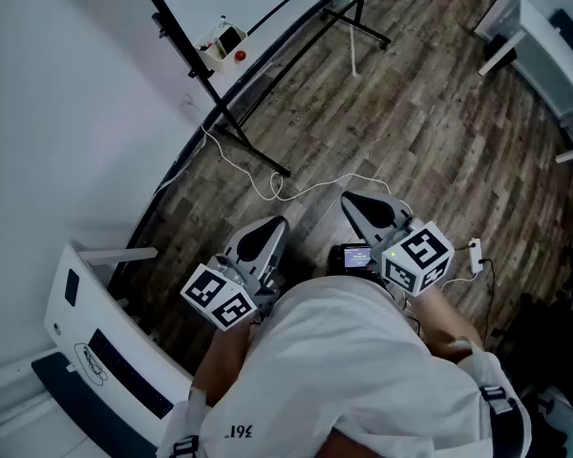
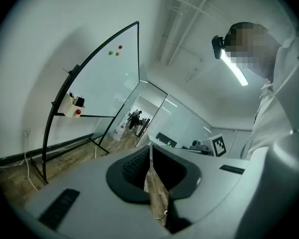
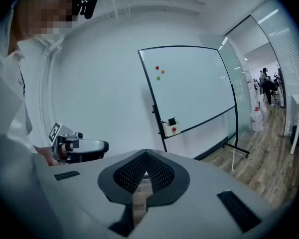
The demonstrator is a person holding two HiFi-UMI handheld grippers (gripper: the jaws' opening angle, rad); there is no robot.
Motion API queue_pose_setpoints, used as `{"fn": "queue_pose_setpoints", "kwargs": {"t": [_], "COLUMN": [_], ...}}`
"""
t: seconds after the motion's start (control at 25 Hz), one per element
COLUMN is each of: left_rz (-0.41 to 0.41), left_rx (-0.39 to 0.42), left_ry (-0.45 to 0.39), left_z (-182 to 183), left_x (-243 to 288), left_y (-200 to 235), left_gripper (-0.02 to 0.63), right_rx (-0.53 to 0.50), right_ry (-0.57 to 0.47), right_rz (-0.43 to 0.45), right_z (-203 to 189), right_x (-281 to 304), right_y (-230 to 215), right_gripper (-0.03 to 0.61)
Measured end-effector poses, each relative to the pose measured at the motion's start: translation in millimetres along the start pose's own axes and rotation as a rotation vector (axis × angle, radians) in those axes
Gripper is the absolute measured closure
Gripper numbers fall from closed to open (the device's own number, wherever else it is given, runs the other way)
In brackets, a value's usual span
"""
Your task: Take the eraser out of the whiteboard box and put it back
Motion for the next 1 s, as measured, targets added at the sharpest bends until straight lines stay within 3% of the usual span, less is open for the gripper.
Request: {"fn": "queue_pose_setpoints", "kwargs": {"t": [0.72, 1.0], "left_rz": [0.008, 0.040], "left_rx": [-0.010, -0.006], "left_ry": [0.006, -0.007], "left_z": [-8.3, -6.5], "left_x": [28.8, 43.3], "left_y": [-14.5, -17.4], "left_gripper": [0.607, 0.607], "right_rx": [0.083, 0.063], "right_ry": [-0.010, -0.022], "right_rz": [-0.007, -0.033], "right_z": [-13.0, -14.1], "right_x": [-22.9, -38.4], "right_y": [-34.7, -61.0], "right_gripper": [0.553, 0.549]}}
Point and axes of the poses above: the fingertips, and each gripper's own axes: x forward along the fingers, y to its left, z out of its top, the point moved 3 cm from there along -x, backward along the fingers, and after that the axes turned 4 degrees about y, right-handed, at the moved point
